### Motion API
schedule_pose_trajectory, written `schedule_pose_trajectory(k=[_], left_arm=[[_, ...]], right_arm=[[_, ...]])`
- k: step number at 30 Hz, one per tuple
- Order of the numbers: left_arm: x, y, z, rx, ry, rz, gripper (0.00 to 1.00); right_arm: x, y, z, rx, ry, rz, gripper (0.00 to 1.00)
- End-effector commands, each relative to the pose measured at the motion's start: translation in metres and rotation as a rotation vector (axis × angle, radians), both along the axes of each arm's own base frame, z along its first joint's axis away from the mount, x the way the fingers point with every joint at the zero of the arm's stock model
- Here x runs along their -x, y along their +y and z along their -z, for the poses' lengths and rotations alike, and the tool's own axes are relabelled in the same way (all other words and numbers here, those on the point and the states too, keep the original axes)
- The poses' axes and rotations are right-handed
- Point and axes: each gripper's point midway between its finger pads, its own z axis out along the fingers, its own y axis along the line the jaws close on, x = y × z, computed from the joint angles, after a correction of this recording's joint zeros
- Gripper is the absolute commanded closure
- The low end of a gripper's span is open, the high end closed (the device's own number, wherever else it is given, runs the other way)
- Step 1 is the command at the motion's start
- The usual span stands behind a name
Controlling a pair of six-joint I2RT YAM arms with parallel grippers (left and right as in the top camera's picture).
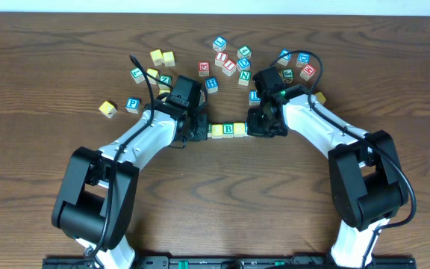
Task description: Spell out ROBOT
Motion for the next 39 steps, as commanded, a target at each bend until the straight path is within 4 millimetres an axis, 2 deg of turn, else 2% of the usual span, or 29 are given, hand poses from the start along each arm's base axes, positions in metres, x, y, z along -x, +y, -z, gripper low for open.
schedule_pose_trajectory(k=[1, 5, 7, 11, 15, 18, 20, 21, 23, 24, 25, 26, 28, 31, 35, 39], left_arm=[[0.006, -0.017, 0.006, 0.060, 0.023, 0.055, 0.92], [0.006, -0.017, 0.008, 0.057, 0.028, 0.054, 0.93], [0.002, -0.008, 0.005, 0.058, 0.027, 0.029, 0.92], [-0.018, 0.018, -0.023, 0.069, -0.039, -0.018, 0.92], [-0.022, 0.028, -0.042, 0.068, -0.086, -0.008, 0.93], [-0.023, 0.058, -0.086, -0.001, -0.145, -0.007, 0.92], [-0.028, 0.101, -0.136, -0.079, -0.241, -0.101, 0.91], [-0.027, 0.129, -0.171, -0.095, -0.331, -0.176, 0.65], [-0.019, 0.161, -0.209, -0.106, -0.434, -0.268, 0.42], [-0.014, 0.176, -0.224, -0.109, -0.474, -0.309, 0.02], [-0.008, 0.187, -0.233, -0.114, -0.494, -0.341, 0.01], [-0.005, 0.195, -0.240, -0.117, -0.513, -0.364, 0.01], [-0.001, 0.203, -0.246, -0.121, -0.532, -0.387, 0.01], [-0.003, 0.204, -0.243, -0.123, -0.523, -0.390, 0.01], [-0.002, 0.204, -0.243, -0.123, -0.522, -0.391, 0.01], [-0.002, 0.204, -0.243, -0.123, -0.522, -0.391, 0.01]], right_arm=[[0.005, 0.025, -0.002, -0.090, 0.015, -0.024, 0.99], [0.005, 0.024, -0.002, -0.085, 0.021, -0.017, 0.99], [0.005, 0.018, -0.004, -0.082, 0.027, -0.003, 0.98], [-0.011, -0.008, -0.021, -0.060, -0.033, 0.052, 0.98], [-0.022, -0.026, -0.042, -0.066, -0.091, 0.087, 0.98], [-0.028, -0.047, -0.090, -0.075, -0.213, 0.032, 0.95], [-0.024, -0.065, -0.127, -0.061, -0.299, -0.009, 0.85], [-0.017, -0.084, -0.160, -0.045, -0.375, -0.021, 0.69], [-0.002, -0.110, -0.196, -0.007, -0.451, 0.033, 0.38], [0.007, -0.121, -0.211, 0.008, -0.482, 0.058, 0.17], [0.018, -0.130, -0.230, 0.008, -0.525, 0.080, 0.01], [0.028, -0.138, -0.246, 0.007, -0.567, 0.101, 0.01], [0.045, -0.146, -0.265, 0.008, -0.612, 0.124, 0.01], [0.077, -0.148, -0.296, -0.003, -0.705, 0.128, 0.01], [0.082, -0.149, -0.302, -0.005, -0.729, 0.129, 0.01], [0.087, -0.147, -0.290, -0.009, -0.668, 0.125, 0.01]])
